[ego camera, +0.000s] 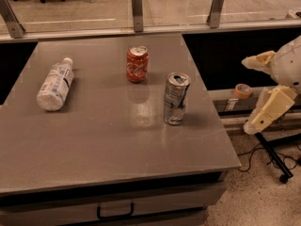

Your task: Knock redbull can over

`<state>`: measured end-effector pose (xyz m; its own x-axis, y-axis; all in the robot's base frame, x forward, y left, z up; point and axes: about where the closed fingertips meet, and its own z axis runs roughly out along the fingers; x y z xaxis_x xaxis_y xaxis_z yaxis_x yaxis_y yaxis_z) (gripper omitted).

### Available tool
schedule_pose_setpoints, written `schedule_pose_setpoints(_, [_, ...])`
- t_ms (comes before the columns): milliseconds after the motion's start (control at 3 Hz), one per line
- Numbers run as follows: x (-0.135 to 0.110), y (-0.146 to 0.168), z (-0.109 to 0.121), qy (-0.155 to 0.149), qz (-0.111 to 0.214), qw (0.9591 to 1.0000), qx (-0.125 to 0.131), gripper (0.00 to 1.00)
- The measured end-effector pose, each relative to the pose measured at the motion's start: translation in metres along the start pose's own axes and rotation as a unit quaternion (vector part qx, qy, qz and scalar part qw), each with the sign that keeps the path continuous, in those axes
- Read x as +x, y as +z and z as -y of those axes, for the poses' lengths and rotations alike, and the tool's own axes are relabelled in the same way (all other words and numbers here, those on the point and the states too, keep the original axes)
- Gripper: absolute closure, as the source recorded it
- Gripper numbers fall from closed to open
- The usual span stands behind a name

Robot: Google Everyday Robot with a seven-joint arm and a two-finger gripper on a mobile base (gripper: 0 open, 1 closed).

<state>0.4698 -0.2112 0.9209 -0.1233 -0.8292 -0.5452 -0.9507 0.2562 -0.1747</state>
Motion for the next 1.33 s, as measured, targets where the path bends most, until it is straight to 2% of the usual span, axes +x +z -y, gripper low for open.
schedule_pose_setpoints(333, [-0.017, 0.032, -0.003, 0.002, 0.130, 0.9911, -0.026, 0.00])
schedule_pose_setpoints(667, [-0.051, 0.047, -0.014, 0.018, 0.244, 0.9679, -0.057, 0.00])
schedule_pose_setpoints(1000, [-0.076, 0.055, -0.023, 0.030, 0.310, 0.9470, -0.077, 0.00])
schedule_pose_setpoints(1333, [-0.098, 0.066, -0.025, 0.023, 0.353, 0.9317, -0.081, 0.00])
